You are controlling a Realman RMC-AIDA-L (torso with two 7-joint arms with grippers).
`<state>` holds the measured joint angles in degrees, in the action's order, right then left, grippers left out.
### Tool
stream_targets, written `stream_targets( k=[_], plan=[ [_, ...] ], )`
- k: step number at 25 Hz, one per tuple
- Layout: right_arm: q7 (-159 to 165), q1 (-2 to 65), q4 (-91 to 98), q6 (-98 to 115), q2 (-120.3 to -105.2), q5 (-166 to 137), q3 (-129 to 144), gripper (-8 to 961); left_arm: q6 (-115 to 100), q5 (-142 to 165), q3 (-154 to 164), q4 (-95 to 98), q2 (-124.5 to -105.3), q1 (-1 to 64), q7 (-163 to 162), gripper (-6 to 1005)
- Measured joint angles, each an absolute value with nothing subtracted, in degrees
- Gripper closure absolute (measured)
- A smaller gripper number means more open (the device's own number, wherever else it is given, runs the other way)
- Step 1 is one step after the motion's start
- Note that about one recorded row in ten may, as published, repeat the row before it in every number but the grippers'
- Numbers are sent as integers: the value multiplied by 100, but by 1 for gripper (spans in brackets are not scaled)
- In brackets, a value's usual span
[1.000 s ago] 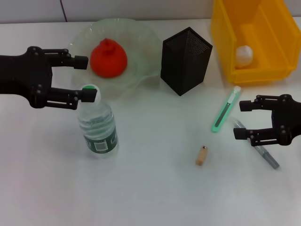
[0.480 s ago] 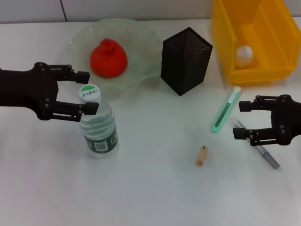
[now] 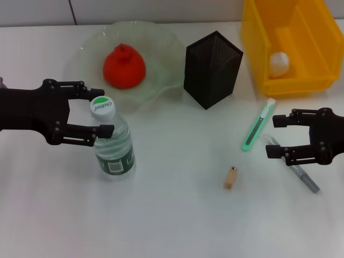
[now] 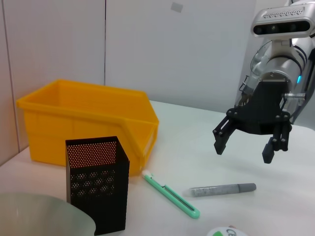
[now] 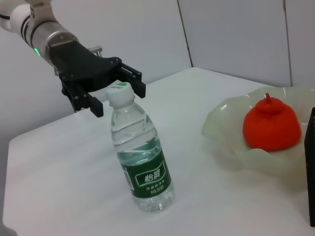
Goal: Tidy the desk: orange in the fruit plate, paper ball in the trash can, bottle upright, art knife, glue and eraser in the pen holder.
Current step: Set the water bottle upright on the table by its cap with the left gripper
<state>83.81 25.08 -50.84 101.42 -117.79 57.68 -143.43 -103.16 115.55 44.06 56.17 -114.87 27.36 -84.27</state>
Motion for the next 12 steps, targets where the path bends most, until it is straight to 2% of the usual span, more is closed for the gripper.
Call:
stream_targets(
  k=[12],
  plan=[
    [8110,2491,-5090,10308,-11795,5779,-14322,127,-10216,11622,4403,5510,-11496,2759,-8265,183]
  ],
)
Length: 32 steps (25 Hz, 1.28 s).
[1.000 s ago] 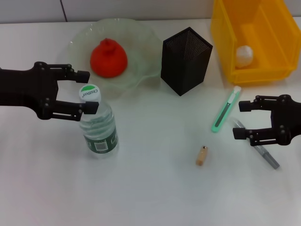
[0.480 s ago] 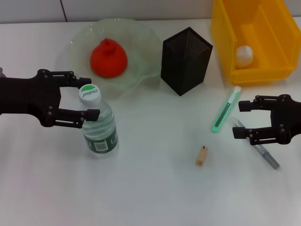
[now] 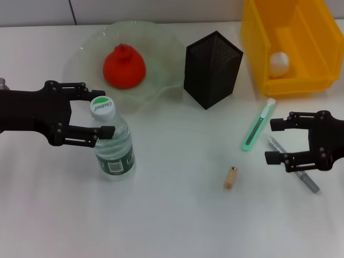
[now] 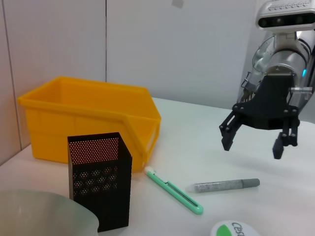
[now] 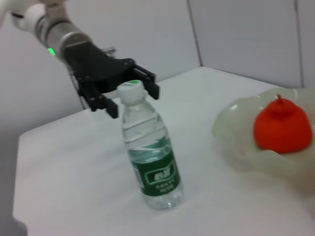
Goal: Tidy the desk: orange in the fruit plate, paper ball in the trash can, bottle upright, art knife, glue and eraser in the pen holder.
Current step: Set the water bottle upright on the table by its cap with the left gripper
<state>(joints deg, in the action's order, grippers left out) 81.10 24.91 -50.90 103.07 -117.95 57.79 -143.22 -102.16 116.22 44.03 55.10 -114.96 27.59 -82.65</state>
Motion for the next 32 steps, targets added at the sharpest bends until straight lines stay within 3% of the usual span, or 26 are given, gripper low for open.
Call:
stream_targets(
  k=[10,18,24,32],
  plan=[
    [7568,2420,-4961,10422,-11846,5929,-14354,127,-10218,11622,4403,5456,-11496,2776,-8265,183],
    [7569,2416,-4957,10424,-11848,5941,-14416,128,-10140,11743,4404,5465,-11531,2780,-8256,276],
    [7610,2417,-4956,10424,-11848,5942,-14425,128,-10143,11809,4404,5511,-11566,2804,-8253,447],
    [7620,2417,-4964,10424,-11848,5942,-14441,128,-10153,11804,4403,5528,-11567,2818,-8253,470]
  ],
)
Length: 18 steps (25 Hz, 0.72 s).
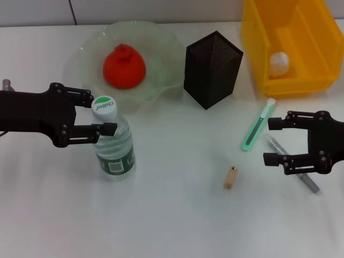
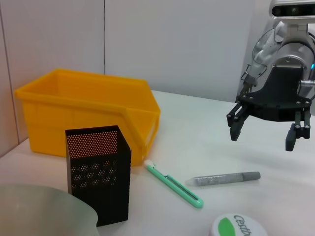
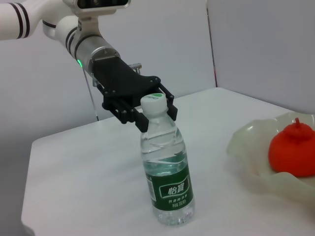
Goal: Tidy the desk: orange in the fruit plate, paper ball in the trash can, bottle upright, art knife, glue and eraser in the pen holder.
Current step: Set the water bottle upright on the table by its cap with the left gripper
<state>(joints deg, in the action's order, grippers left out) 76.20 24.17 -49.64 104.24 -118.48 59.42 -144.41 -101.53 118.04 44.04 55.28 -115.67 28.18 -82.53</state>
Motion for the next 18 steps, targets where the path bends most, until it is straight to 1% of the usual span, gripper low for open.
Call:
stream_targets(
  k=[7,15,18],
  plan=[
    [7626,2419,-4963,10424,-11847,5942,-14499,128,-10142,11792,4384,5528,-11561,2868,-8222,477],
    [7643,2426,-4957,10423,-11848,5942,-14561,128,-10145,11786,4356,5528,-11545,2901,-8182,531],
    [7645,2426,-4957,10424,-11847,5942,-14563,128,-10140,11785,4351,5528,-11540,2918,-8182,535]
  ],
)
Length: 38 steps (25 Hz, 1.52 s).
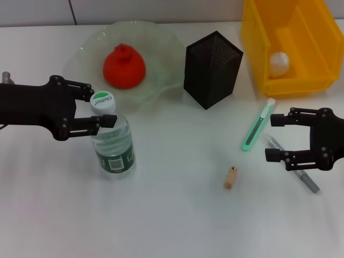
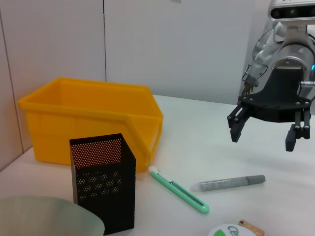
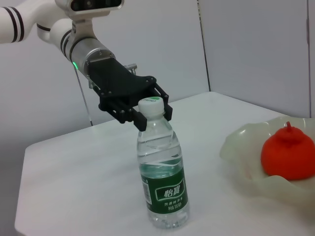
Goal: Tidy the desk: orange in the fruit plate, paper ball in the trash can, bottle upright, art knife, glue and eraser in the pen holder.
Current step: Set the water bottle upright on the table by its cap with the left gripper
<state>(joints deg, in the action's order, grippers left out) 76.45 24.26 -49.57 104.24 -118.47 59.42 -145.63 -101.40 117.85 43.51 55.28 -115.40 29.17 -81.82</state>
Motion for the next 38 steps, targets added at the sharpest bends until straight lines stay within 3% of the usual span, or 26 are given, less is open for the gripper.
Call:
stream_targets(
  k=[38],
  plan=[
    [7726,2449,-4957,10423,-11863,5951,-14704,128,-9233,11724,3929,5475,-11540,2982,-8096,547]
  ],
)
